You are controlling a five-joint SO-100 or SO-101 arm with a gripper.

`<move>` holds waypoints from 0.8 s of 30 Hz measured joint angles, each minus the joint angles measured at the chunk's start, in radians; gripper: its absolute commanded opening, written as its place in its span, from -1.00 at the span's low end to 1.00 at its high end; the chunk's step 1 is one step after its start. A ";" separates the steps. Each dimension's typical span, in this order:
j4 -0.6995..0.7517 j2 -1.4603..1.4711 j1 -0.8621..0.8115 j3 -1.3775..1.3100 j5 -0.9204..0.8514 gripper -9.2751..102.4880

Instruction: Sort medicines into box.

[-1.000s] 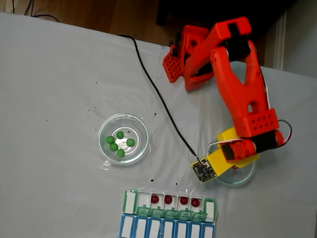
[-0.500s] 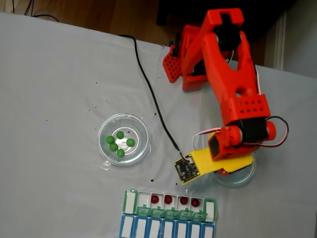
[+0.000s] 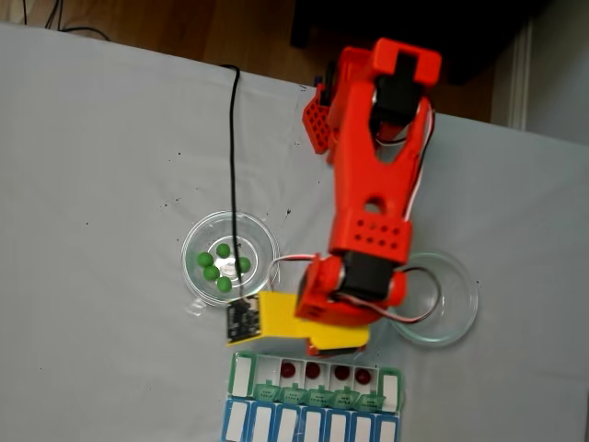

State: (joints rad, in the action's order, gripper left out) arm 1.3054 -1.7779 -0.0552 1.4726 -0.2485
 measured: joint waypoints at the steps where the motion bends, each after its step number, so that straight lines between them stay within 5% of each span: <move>1: 0.000 0.029 -0.017 -0.028 -0.002 -0.82; 24: 0.130 0.451 -0.124 -0.495 -0.035 -0.82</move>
State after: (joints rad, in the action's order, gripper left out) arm 1.4358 -1.3269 -0.1795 0.9771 -0.2838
